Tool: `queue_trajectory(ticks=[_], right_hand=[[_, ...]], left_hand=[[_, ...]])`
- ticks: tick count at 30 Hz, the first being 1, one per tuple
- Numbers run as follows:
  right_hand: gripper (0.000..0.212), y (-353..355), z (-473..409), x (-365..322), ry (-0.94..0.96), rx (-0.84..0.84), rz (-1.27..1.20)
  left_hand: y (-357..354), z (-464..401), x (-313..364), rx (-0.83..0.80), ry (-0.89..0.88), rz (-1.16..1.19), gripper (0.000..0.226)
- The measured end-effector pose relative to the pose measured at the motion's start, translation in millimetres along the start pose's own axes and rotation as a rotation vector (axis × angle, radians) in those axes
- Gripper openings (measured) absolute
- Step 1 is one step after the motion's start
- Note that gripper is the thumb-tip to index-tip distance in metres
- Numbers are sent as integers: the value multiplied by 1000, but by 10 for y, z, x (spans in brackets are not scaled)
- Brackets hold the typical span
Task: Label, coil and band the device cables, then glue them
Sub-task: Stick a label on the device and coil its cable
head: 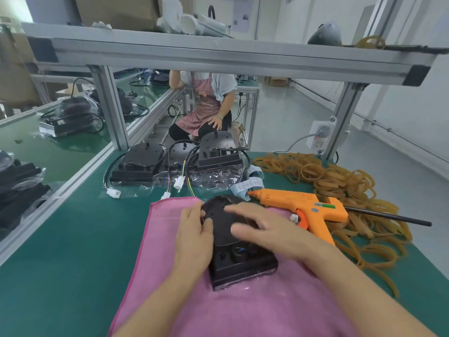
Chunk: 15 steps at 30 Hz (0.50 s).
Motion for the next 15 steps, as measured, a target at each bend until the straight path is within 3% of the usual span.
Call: queue_trajectory(ticks=[2, 5, 7, 11, 15], right_hand=[[50, -196, 171, -26, 38, -96, 90], [35, -198, 274, -31, 37, 14, 54], [25, -145, 280, -58, 39, 74, -37], [15, -148, 235, -79, 9, 108, -26], [3, -185, 216, -73, -13, 98, -65]], left_hand=[[-6, -36, -11, -33, 56, 78, 17], [35, 9, 36, -123, 89, 360, 19], [45, 95, 44, -205, 75, 450, 7], [-39, 259, -33, -386, -22, 241, 86], [-78, 323, -41, -452, -132, -121, 129]])
Point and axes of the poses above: each hand's wrist, its own z-axis away from the middle knuckle, its own y-axis out of the back of the hand, x = y × z, the point moved 9 cm from there along -z, towards the middle knuckle, and after that the axes turned 6 degrees about y, right-handed, at the moved point
